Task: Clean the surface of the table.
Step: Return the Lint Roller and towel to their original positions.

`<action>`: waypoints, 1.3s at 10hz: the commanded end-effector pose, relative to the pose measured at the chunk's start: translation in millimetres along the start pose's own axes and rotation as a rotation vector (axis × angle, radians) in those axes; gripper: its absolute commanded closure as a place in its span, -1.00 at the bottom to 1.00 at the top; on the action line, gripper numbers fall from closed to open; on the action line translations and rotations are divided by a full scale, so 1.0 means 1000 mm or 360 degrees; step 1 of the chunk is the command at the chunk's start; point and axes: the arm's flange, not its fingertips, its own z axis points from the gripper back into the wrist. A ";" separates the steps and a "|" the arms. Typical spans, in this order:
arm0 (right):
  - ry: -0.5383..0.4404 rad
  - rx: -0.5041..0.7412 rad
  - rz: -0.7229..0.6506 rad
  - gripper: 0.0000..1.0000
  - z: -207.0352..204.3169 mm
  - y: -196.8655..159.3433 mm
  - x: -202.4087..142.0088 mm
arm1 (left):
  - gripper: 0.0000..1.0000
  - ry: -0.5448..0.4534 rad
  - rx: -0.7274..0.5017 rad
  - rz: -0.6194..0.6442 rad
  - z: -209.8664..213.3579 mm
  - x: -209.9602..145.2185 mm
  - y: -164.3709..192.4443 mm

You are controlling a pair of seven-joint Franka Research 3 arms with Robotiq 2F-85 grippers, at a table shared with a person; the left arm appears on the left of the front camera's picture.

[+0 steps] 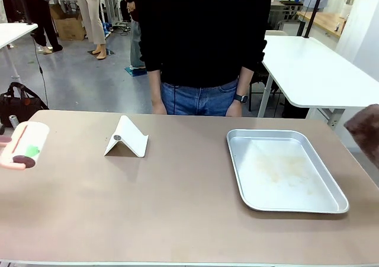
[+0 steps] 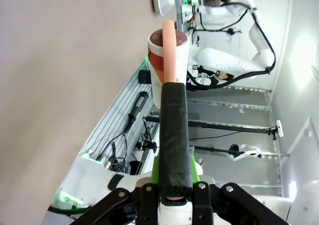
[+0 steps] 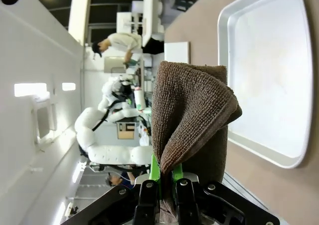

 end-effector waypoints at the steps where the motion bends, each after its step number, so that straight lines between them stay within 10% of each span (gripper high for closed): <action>1: 0.0077 -0.0105 -0.0084 0.79 -0.060 0.035 0.001 | 0.55 0.0030 -0.0025 0.0004 -0.019 0.022 -0.047; 5: 0.0204 -0.0244 0.0125 0.79 -0.210 0.083 0.014 | 0.55 0.0276 0.0137 -0.0018 -0.084 0.122 -0.091; 8: 0.0262 -0.0375 0.0153 0.79 -0.316 0.079 0.023 | 0.55 0.0072 0.0207 0.0199 -0.130 0.176 -0.104; 13: 0.0377 -0.0401 0.0165 0.79 -0.347 0.071 0.007 | 0.55 0.0122 0.0223 0.0173 -0.135 0.185 -0.099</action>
